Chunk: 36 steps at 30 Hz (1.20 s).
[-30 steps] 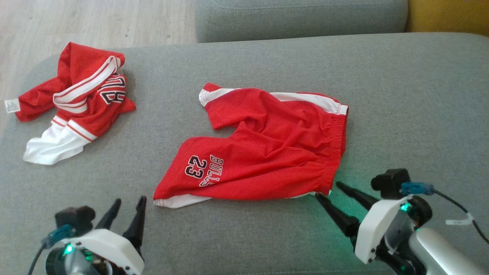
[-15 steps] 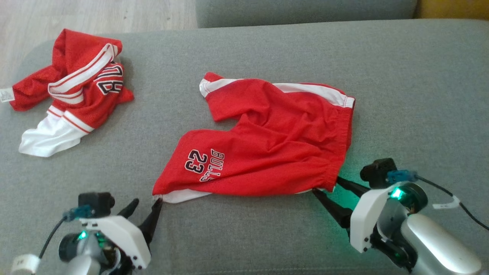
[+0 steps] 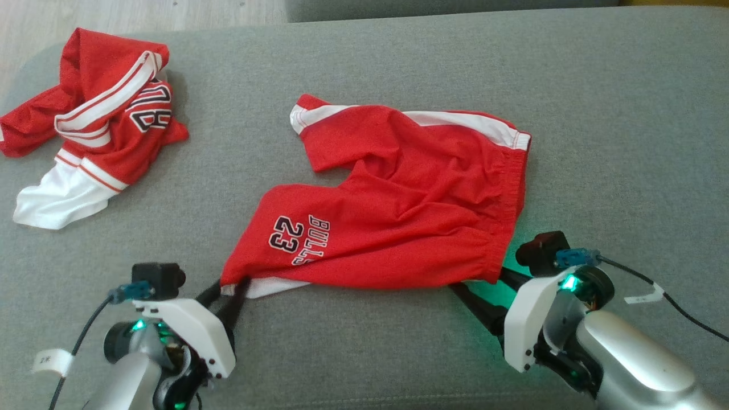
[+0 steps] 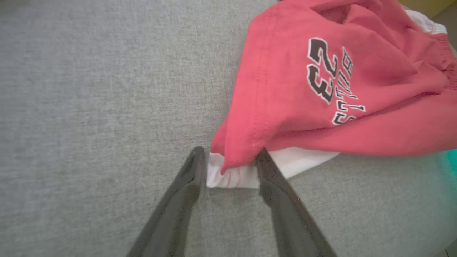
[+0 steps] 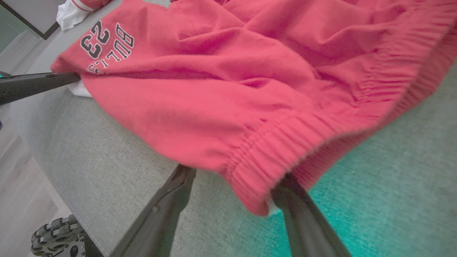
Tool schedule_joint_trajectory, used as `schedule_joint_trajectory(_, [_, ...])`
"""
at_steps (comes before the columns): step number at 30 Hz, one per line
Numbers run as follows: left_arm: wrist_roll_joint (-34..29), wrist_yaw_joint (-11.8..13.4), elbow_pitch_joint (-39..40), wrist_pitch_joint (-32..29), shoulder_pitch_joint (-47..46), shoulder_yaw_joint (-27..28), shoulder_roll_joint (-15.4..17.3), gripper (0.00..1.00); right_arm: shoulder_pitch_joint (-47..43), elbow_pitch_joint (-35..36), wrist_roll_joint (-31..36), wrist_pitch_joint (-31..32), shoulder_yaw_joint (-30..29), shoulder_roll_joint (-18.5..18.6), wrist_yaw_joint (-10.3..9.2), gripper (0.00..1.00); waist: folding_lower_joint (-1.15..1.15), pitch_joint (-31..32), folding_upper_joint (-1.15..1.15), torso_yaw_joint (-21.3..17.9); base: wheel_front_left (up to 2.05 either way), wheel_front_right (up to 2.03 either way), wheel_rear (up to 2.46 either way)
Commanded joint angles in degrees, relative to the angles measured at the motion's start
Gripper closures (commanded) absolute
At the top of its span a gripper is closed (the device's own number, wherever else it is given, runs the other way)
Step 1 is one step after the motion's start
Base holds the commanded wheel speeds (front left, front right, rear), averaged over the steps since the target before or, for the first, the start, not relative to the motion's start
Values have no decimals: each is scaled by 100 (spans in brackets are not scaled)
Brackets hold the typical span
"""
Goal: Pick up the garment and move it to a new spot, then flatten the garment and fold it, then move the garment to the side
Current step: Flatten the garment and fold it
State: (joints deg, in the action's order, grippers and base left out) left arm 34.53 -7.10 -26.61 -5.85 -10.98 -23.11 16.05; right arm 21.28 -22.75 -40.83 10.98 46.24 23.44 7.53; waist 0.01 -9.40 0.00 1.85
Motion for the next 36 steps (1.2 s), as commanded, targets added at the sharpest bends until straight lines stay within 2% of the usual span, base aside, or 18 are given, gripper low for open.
schedule_joint_trajectory(1, [66, -26, 53, 73, -245, 133, 167, 69, 153, 125, -54, -103, 95, 9, -4, 30, -1, -15, 0, -2, 0, 0, 0])
schedule_joint_trajectory(2, [84, -28, 34, 101, -268, 98, 182, 100, 181, 112, -85, -131, 145, 21, -4, 82, -1, -19, 0, -4, 0, 0, 0])
schedule_joint_trajectory(3, [104, -30, 12, 108, -283, 57, 194, 100, 205, 95, -114, -153, 194, 33, -4, 100, -1, -18, 0, -5, 0, 0, 0])
schedule_joint_trajectory(11, [336, -37, 169, 291, -243, -139, 375, 100, 303, 280, -488, -543, 384, 235, -4, 100, -1, 190, 0, -35, 0, 0, 0])
schedule_joint_trajectory(16, [436, -37, 747, 334, -257, -94, 620, 100, 390, 776, -988, -644, 342, 532, -4, 100, -1, 294, 0, -56, 0, 0, 0])
schedule_joint_trajectory(21, [457, -38, 1394, 18, -651, -11, 974, 100, 769, 1293, -1526, -517, 334, 921, -4, 100, -1, 131, 0, -63, 0, 0, 0])
schedule_joint_trajectory(26, [424, -33, 1611, -399, -1563, 54, 1178, 100, 1511, 1628, -2209, -346, 365, 1088, -4, 100, -1, -342, 0, -94, 0, 0, 0])
schedule_joint_trajectory(28, [400, -35, 1498, -680, -2351, -35, 1250, 100, 2170, 1640, -2580, -204, 403, 1090, -4, 100, -1, -754, 0, -126, 0, 0, 0])
schedule_joint_trajectory(36, [743, -37, 641, -994, -4870, -478, 1325, 100, 4318, 984, -3260, 216, 535, 922, -4, 100, -1, -1799, 0, -156, 0, 0, 0])
